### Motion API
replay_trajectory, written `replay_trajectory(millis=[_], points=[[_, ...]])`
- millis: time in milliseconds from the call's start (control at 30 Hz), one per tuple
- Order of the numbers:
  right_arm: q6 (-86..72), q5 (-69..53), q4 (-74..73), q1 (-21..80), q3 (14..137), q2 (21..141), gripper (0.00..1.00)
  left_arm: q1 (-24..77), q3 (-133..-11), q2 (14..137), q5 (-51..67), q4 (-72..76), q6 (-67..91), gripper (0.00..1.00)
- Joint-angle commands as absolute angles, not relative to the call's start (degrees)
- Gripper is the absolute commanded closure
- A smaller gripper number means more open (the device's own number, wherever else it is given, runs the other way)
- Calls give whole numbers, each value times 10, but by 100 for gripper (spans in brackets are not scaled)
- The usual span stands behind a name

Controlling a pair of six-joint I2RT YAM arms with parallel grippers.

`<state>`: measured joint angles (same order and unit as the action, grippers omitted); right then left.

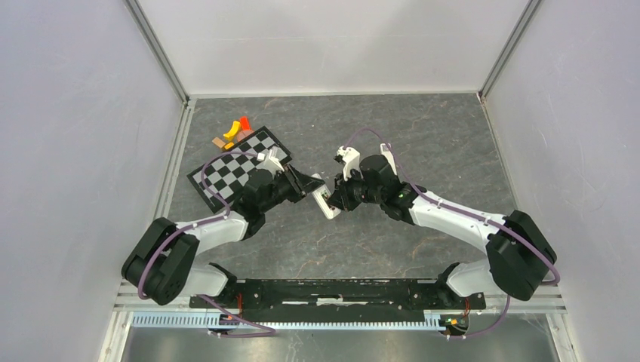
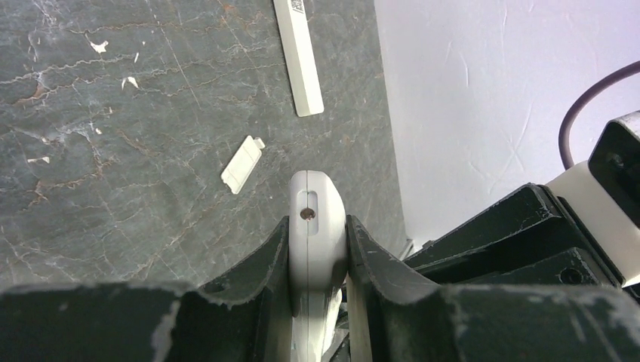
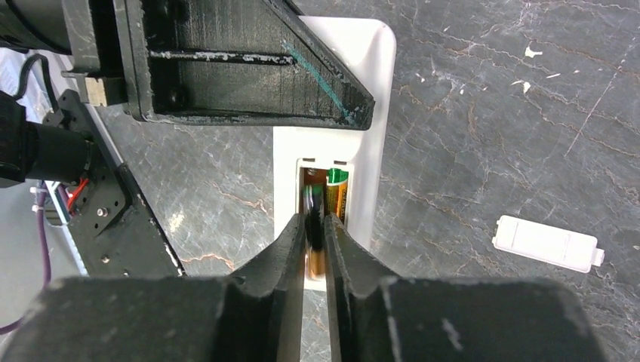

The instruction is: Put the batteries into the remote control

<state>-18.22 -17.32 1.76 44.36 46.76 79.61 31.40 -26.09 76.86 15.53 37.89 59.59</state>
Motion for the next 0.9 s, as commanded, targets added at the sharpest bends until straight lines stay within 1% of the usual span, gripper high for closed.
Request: replay_trajectory(millis=[0, 100, 200, 533, 633, 733, 867], points=[[-179, -183, 5, 448, 491, 785, 78, 318, -271, 734, 192, 468, 686, 98], [-172, -192, 18, 448, 484, 776, 75, 315, -261, 729, 190, 493, 707, 98], [-174, -194, 19, 448, 489, 776, 75, 312, -259, 726, 189, 497, 717, 98], [-204, -188, 29, 448, 501, 789, 82, 305, -249, 725, 172, 486, 740, 98], [-207, -187, 32, 448, 499, 787, 83, 301, -244, 732, 174, 501, 755, 98], [-210, -181, 40, 448, 497, 775, 81, 299, -238, 736, 175, 515, 772, 98], [-224, -177, 63, 448, 498, 760, 76, 298, -233, 731, 178, 524, 787, 98]])
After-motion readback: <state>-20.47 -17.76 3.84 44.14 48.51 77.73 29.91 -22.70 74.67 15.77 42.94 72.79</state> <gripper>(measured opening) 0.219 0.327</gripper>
